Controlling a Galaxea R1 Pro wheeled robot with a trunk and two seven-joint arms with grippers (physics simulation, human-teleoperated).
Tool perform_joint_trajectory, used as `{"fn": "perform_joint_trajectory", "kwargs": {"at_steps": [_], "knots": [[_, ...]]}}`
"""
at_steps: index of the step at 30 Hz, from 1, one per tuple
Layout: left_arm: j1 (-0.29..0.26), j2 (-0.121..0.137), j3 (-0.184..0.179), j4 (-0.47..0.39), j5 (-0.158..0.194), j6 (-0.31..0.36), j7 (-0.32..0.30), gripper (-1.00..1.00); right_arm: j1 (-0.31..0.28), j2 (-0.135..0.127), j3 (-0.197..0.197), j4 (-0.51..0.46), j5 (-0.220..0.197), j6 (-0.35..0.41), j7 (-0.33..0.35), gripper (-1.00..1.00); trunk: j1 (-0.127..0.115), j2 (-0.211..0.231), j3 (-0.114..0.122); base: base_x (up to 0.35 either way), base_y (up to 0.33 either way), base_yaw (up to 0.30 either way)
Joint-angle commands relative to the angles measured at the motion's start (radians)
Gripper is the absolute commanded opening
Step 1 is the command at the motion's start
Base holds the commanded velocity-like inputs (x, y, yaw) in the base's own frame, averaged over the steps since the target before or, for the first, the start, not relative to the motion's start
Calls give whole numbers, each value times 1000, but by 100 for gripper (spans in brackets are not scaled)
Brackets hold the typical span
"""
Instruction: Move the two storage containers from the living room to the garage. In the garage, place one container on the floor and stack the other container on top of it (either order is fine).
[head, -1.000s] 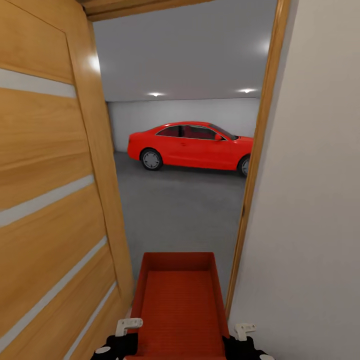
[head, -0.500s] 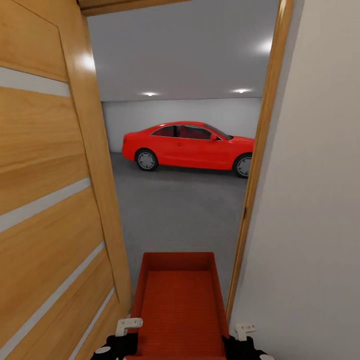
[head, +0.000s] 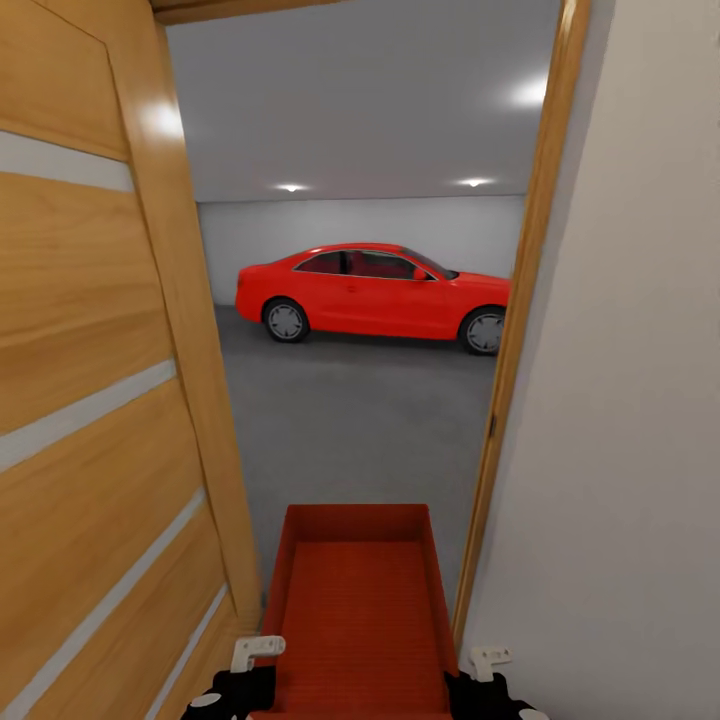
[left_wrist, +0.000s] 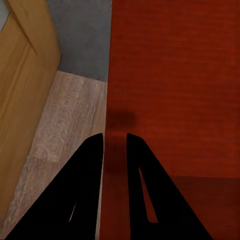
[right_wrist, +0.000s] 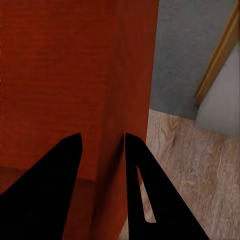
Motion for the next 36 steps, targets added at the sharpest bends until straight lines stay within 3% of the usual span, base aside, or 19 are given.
{"fn": "perform_joint_trajectory", "kwargs": {"at_steps": [1, 13, 36], "knots": [[-1, 9, 3, -76, -10, -18, 5, -100, -1, -5, 8, 4, -7, -2, -1, -100, 0, -1, -2, 128, 238, -256], [-1, 9, 3, -76, -10, -18, 5, -100, -1, -5, 8, 4, -7, -2, -1, -100, 0, -1, -2, 110, 183, -249], [0, 8, 2, -76, -10, -18, 5, -100, -1, -5, 8, 4, -7, -3, -2, -100, 0, -1, -2, 1, 1, -7]]}}
